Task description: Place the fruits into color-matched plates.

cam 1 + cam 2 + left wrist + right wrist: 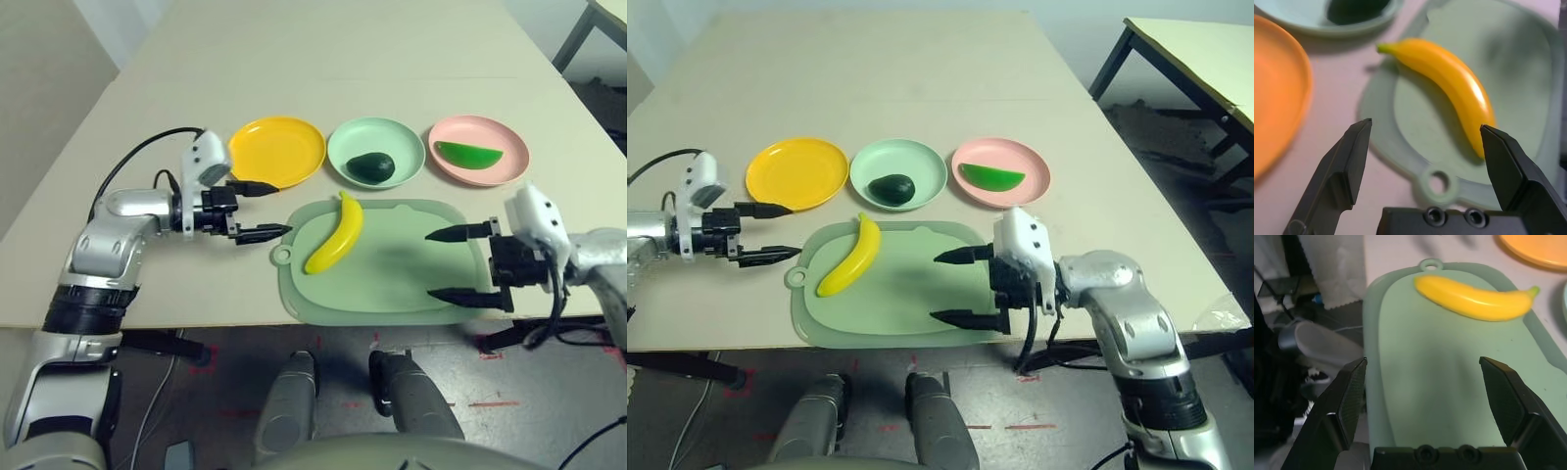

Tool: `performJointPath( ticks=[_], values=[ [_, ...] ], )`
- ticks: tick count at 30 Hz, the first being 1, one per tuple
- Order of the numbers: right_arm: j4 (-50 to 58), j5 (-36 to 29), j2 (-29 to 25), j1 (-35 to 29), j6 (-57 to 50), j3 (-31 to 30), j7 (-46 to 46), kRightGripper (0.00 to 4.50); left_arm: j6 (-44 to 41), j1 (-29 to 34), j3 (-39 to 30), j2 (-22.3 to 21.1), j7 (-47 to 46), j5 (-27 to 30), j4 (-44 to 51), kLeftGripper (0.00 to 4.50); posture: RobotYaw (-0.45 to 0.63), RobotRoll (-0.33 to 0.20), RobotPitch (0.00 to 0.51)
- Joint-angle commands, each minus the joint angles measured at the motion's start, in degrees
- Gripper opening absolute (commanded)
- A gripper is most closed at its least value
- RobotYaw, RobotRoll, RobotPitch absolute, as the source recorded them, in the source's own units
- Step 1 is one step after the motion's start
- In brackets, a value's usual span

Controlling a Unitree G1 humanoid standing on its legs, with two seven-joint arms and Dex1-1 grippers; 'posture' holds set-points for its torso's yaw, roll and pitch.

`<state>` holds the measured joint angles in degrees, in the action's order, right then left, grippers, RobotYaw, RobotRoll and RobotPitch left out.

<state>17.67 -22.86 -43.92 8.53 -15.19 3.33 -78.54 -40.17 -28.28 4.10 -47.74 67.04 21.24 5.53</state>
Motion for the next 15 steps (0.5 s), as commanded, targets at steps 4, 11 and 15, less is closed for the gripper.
performJointPath(
  ticks=[4,11,15],
  values=[
    [1.0,-1.1,-0.7,-0.9,3.0,-0.3,1.5,4.48,-16.5,-6.2,4.9,-1.9,-5.9,0.1,10.0,4.50,0.00,0.000,0.199],
    [1.6,-1.7,0.0,0.5,2.7,-1.6,4.2,4.48,-31.7,-13.6,8.0,2.7,-12.8,3.1,15.2,4.50,-0.02,0.000,0.200],
    [2.9,-2.0,0.3,0.7,2.4,-2.1,5.9,4.48,-37.4,-17.4,11.3,3.6,-16.3,3.3,14.8,4.50,-0.04,0.000,0.201]
  ],
)
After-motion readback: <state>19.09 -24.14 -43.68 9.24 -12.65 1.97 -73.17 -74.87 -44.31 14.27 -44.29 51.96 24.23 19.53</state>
